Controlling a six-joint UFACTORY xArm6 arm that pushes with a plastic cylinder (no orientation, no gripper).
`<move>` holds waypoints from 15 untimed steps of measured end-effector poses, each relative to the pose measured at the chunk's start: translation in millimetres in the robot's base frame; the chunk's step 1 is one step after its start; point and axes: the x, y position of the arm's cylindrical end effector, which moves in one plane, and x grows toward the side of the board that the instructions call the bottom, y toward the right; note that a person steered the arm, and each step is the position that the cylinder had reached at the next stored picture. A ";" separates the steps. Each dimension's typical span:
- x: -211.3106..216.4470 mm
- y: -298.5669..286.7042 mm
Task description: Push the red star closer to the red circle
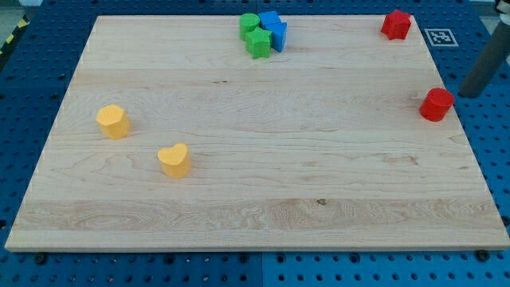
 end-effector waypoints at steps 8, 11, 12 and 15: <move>-110.8 -109.3; -116.1 -111.9; -137.6 -113.9; -169.8 -131.1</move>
